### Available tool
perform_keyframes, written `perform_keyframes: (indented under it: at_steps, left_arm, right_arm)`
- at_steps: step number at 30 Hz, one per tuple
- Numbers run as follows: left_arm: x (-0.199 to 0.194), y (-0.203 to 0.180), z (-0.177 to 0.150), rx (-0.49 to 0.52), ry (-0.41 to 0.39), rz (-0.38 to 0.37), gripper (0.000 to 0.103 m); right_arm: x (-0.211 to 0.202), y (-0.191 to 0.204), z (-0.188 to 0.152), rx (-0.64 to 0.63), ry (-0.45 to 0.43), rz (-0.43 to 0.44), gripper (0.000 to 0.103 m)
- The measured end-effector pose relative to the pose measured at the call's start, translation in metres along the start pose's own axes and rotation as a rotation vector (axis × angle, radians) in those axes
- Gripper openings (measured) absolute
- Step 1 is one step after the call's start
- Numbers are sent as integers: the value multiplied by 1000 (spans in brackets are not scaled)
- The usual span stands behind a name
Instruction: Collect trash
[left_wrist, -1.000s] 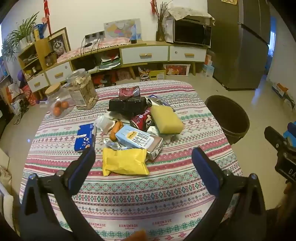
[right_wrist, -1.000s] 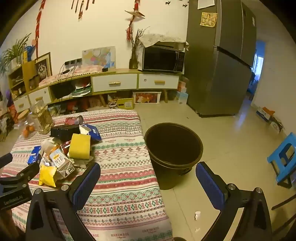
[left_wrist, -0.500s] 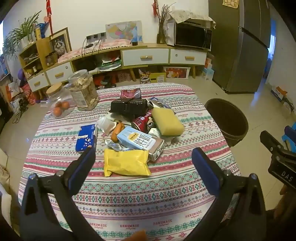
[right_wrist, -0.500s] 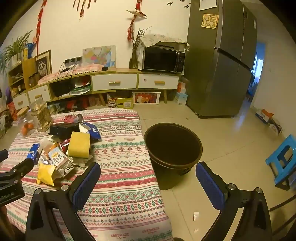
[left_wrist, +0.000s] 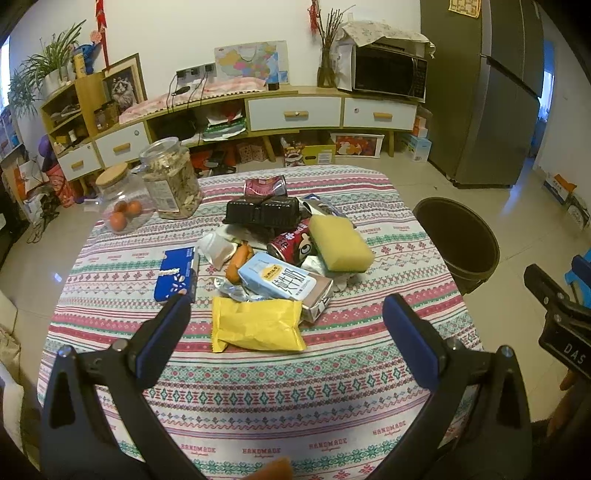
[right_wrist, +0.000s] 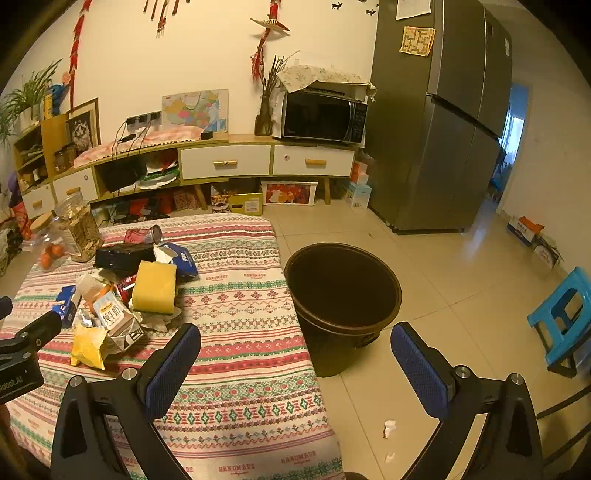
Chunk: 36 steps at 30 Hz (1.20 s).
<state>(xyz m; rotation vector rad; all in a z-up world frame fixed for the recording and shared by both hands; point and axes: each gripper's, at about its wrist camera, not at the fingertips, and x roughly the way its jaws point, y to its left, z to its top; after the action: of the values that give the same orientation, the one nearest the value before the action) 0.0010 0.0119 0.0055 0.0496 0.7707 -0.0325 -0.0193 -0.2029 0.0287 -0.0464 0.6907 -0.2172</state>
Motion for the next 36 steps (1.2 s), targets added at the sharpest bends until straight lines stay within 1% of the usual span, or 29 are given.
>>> perform_keyframes:
  at_steps: [36]
  left_arm:
    - [4,0,-4,-8,6,4,103]
  right_arm:
    - [-1,1,1,3,-4,2,103]
